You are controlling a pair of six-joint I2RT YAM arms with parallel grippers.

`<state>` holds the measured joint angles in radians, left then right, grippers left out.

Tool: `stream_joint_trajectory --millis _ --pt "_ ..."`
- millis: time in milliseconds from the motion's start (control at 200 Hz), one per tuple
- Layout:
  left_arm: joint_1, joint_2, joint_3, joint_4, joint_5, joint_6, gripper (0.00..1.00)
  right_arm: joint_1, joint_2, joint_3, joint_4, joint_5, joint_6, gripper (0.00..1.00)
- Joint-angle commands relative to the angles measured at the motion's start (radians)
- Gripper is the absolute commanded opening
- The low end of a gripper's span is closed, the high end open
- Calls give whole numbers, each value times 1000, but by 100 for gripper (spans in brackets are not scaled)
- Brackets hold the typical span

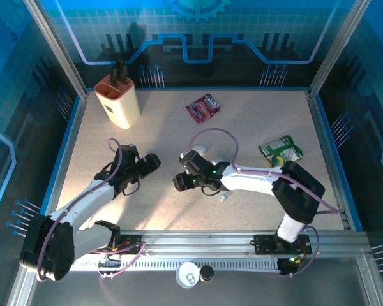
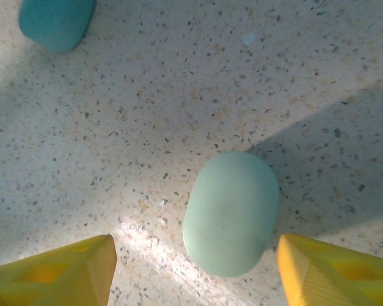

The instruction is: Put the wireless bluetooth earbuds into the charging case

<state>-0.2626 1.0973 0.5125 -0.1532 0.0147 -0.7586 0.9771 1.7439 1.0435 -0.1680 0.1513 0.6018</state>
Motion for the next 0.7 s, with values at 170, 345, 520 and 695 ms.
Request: stream_joint_trajectory --millis 170,345,520,695 --pt "6 -11 -34 31 -5 5 88 26 95 77 -88 84 32 68" --pt "6 -4 -37 38 -3 4 89 31 141 113 -119 90 14 64" --pt "6 4 -36 49 2 5 90 31 154 128 -137 94 4 53" --pt "6 16 -35 63 16 17 92 28 130 107 -134 96 -44 43"
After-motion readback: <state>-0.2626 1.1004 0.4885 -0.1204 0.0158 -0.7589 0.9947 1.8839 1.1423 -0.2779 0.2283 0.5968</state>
